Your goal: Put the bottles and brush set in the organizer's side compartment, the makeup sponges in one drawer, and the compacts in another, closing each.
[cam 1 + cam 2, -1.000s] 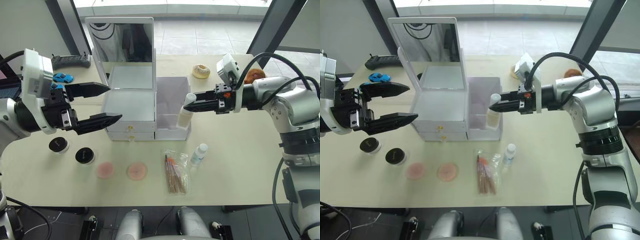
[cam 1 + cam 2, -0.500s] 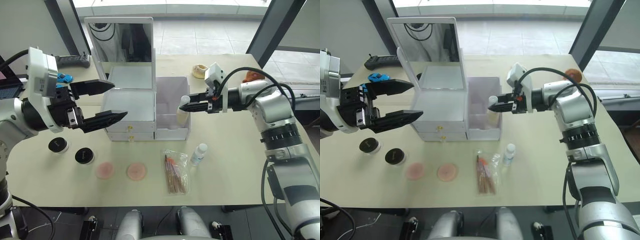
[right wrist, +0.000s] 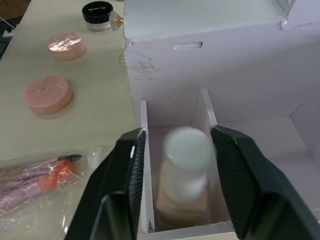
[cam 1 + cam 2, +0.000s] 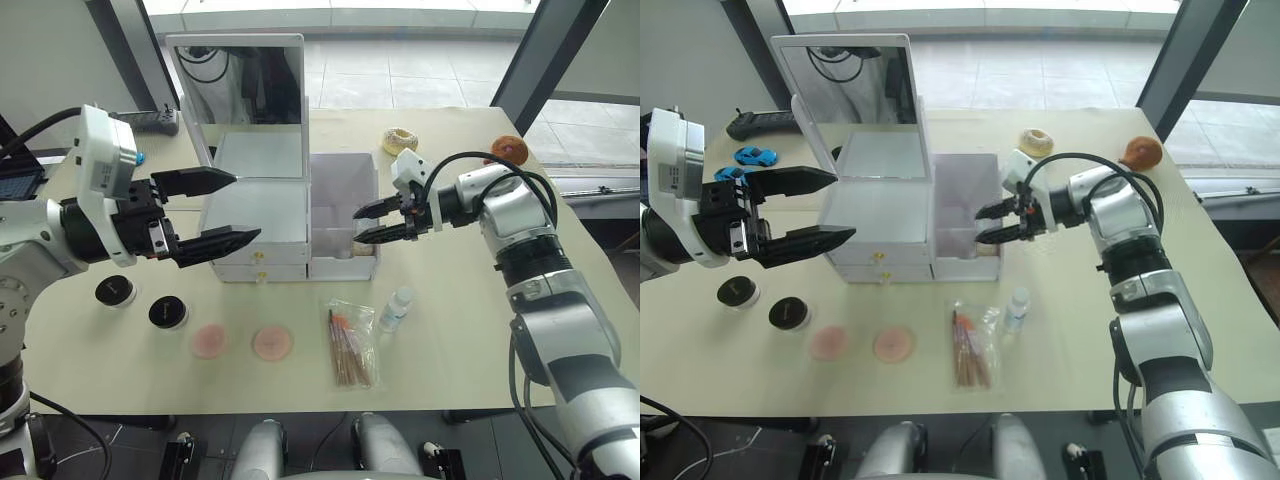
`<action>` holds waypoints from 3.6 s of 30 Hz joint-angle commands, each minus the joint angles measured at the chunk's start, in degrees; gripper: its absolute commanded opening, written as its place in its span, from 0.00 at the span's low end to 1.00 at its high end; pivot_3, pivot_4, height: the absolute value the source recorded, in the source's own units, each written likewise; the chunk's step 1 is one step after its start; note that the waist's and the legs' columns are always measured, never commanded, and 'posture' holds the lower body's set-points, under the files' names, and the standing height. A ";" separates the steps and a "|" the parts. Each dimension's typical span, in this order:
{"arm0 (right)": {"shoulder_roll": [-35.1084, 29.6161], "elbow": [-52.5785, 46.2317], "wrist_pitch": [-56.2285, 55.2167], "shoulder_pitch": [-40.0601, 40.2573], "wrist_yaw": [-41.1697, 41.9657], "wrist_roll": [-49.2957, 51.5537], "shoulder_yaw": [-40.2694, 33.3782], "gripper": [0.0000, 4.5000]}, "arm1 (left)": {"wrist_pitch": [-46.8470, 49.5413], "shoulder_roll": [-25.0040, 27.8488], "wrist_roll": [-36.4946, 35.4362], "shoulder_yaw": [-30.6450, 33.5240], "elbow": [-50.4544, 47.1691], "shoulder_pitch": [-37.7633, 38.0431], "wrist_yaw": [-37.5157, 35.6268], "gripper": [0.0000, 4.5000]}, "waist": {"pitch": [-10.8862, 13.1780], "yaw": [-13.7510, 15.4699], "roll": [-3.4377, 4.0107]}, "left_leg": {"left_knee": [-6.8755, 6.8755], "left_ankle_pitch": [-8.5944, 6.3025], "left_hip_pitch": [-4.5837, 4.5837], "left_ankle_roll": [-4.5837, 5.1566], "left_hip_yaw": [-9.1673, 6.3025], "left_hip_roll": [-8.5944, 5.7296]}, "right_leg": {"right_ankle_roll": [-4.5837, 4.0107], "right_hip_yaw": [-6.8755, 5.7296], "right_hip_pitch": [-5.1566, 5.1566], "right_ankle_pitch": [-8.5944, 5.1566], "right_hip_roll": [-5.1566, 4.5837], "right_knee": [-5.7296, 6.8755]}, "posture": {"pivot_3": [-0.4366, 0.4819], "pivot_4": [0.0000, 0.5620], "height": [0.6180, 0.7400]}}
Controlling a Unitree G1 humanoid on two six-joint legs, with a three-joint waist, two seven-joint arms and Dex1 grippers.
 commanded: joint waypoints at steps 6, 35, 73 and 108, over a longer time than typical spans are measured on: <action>-4.70 -12.64 9.95 -0.42 0.72 6.53 -8.20 0.99 | -2.43 0.84 -0.11 1.37 1.29 0.14 -2.21 1.00 | 0.00 0.20 0.00 | -0.01 -0.04 0.00 -0.06 -0.01 0.00 | 0.00 -0.01 0.01 0.00 -0.01 -0.01 | 0.48 0.27 1.00; -25.49 -22.07 14.35 39.10 -14.83 18.73 -40.93 0.99 | -35.90 7.79 23.87 9.63 64.75 1.27 -21.30 1.00 | -0.02 0.25 0.03 | -0.14 -0.05 0.05 -0.08 0.27 0.06 | -0.08 0.05 -0.03 -0.03 -0.02 -0.06 | 0.48 0.27 1.00; -24.77 -71.03 30.45 53.53 -25.46 30.29 -28.42 0.99 | -14.86 8.32 10.73 -20.28 28.06 -19.97 -40.42 1.00 | -0.02 0.47 -0.10 | 0.00 -0.06 -0.04 -0.06 0.20 0.07 | 0.37 0.06 0.03 -0.28 0.08 -0.08 | 0.48 0.27 1.00; -15.36 -61.23 17.91 55.63 -26.18 19.99 -18.65 0.31 | -14.30 10.74 11.39 -20.71 29.46 -21.00 -40.42 1.00 | -0.02 0.48 -0.13 | 0.01 -0.06 -0.05 -0.06 0.17 0.08 | 0.35 0.06 0.02 -0.27 0.12 -0.05 | 0.48 0.27 1.00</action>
